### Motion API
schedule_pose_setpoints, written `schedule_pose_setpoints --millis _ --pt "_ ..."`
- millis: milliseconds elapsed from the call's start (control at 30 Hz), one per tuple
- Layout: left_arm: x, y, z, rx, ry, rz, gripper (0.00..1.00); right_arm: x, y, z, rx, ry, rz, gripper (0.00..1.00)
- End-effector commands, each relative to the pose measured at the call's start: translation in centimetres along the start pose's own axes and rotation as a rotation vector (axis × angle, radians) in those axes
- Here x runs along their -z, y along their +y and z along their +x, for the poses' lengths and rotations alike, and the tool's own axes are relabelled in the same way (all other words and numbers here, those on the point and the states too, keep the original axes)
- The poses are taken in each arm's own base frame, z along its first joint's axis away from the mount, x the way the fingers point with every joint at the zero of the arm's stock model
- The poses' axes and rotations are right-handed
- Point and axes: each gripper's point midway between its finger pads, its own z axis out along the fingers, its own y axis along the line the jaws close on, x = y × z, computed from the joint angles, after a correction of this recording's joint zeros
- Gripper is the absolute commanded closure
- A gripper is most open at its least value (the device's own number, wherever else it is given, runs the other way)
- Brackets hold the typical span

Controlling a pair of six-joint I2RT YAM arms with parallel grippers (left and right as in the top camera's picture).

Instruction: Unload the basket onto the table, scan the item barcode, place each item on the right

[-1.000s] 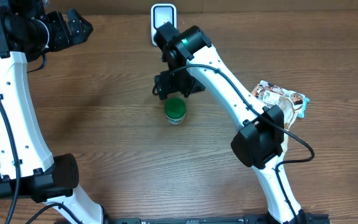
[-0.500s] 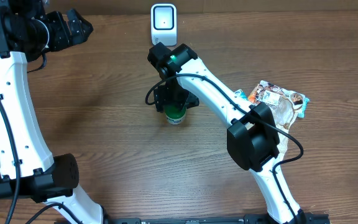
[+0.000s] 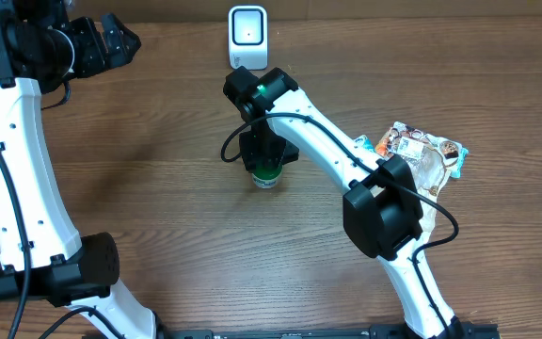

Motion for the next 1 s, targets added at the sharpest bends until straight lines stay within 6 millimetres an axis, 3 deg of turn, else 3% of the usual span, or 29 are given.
schedule_pose_setpoints --millis 0,67,100,233,300,500,600,733,967 --pt "0.1 -0.3 0.0 -0.004 -0.004 0.002 0.00 4.1 2.4 -1.1 0.182 -0.086 -0.136 0.61" --pt "0.1 -0.3 0.0 -0.004 -0.004 0.002 0.00 7.2 4.6 -1.3 0.326 -0.146 -0.269 0.61" --pt "0.1 -0.3 0.0 -0.004 -0.004 0.002 0.00 9.9 6.1 -1.3 0.437 -0.203 -0.376 0.61" --pt "0.1 -0.3 0.0 -0.004 -0.004 0.002 0.00 17.9 8.2 0.1 0.702 -0.372 -0.694 0.61" --pt "0.1 -0.3 0.0 -0.004 -0.004 0.002 0.00 21.1 7.7 0.8 0.761 -0.442 -0.813 0.60" --pt "0.1 -0.3 0.0 -0.004 -0.004 0.003 0.00 26.9 3.4 0.4 0.759 -0.596 -1.033 0.60" --pt "0.1 -0.3 0.0 -0.004 -0.004 0.002 0.00 28.7 1.0 -0.1 0.713 -0.642 -1.123 0.60" --pt "0.1 -0.3 0.0 -0.004 -0.004 0.002 0.01 29.6 -1.4 -0.7 0.668 -0.679 -1.154 0.60" --pt "0.1 -0.3 0.0 -0.004 -0.004 0.002 0.01 29.1 -1.0 -0.9 0.680 -0.678 -1.121 0.61"
